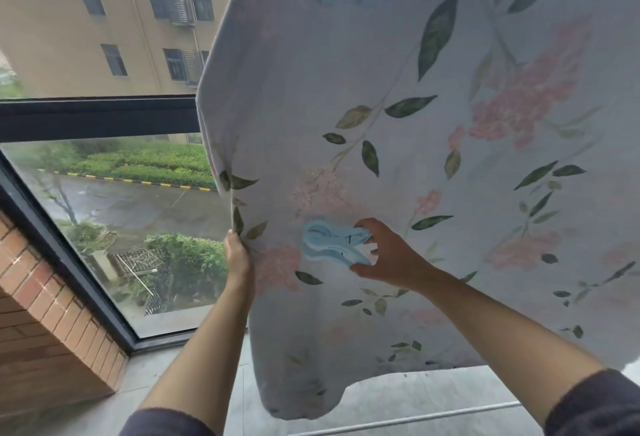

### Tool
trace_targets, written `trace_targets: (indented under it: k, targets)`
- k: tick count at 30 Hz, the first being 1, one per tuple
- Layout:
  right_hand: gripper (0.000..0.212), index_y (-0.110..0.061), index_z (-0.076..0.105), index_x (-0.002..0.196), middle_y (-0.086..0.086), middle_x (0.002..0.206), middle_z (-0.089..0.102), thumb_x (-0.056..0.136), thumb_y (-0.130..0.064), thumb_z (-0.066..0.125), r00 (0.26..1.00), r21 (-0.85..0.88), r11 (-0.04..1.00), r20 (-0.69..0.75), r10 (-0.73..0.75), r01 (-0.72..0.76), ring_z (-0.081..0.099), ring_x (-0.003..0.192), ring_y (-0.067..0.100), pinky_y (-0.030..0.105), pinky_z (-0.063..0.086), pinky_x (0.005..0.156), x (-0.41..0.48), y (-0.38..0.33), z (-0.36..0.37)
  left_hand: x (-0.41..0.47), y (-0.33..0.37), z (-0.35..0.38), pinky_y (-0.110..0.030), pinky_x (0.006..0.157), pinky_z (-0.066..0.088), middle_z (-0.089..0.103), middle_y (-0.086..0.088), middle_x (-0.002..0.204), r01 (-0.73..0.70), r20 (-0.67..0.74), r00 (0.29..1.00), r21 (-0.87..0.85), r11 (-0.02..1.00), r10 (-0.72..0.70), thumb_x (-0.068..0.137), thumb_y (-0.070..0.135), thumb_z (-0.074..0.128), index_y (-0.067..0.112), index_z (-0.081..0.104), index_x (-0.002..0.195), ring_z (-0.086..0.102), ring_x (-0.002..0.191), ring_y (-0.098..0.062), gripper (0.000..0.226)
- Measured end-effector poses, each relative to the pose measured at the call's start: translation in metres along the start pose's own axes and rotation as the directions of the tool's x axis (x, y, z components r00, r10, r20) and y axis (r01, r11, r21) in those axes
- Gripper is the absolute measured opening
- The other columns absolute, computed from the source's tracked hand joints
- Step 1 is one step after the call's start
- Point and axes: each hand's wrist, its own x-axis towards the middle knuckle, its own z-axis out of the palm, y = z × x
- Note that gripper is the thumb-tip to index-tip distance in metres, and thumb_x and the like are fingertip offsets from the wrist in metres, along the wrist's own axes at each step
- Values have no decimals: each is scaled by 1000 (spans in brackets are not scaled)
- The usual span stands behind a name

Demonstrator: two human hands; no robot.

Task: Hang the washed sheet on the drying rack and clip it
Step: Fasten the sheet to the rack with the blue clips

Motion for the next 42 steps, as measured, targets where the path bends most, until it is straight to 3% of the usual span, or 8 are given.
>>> trace_targets:
  k: [9,15,21,27,32,35,38,42]
  targets:
    - [65,-31,40,126,-6,127,48,73,-29,78,975,266,964,-219,44,16,53,112,9,30,55,85,-65,61,-53,-113,-51,50,-37,109,30,42,-6,145,-175,-118,972,212,961,203,95,19,42,13,30,147,39,134,-24,53]
    - [61,-23,39,119,-2,115,51,74,-17,80,948,348,937,-286,140,-34,57,100,17,22,56,71,-121,123,-96,-177,-96,118,-52,107,30,38,-16,147,-110,1,994,46,993,110,97,5,40,7,35,141,36,135,-37,44]
    - [62,-22,41,118,-1,113,54,71,-21,81,946,287,955,-280,165,-82,59,97,19,35,57,78,-134,161,-131,-187,-91,166,-47,106,33,40,-15,145,-266,135,962,271,925,238,84,12,53,16,43,135,39,133,-37,52]
    - [63,-24,39,122,-3,119,49,73,-22,80,908,268,960,-417,44,77,54,105,12,24,51,84,-66,153,-160,-145,-31,200,-36,115,15,8,-6,160,-689,295,606,658,303,739,88,2,50,18,24,150,7,147,-20,69]
    - [71,-14,41,130,3,122,49,73,-29,79,948,64,988,-280,151,-138,50,108,15,20,39,86,-44,196,-125,-80,-62,183,-46,115,22,17,-4,158,-287,288,958,957,27,-17,93,24,47,21,26,148,18,144,-25,59]
    - [73,-16,40,131,2,123,50,71,-33,80,945,104,983,-278,174,-151,52,108,15,23,45,89,-44,208,-111,-79,-70,178,-39,110,32,42,-7,146,-389,305,903,879,274,303,91,14,50,14,47,135,38,134,-25,45]
    - [72,-18,40,129,-4,123,50,72,-32,81,929,248,965,-333,165,-83,53,106,10,21,50,87,-34,201,-109,-72,-68,183,-41,108,33,29,-9,154,-554,367,690,823,129,624,86,13,56,14,41,141,27,141,-28,57]
    - [65,-16,46,121,0,111,56,69,-30,83,900,246,950,-343,271,-193,59,94,14,17,53,77,-41,218,-96,-50,-97,182,-43,111,30,26,-15,154,-330,335,942,933,142,-15,90,21,56,10,29,146,27,140,-30,63]
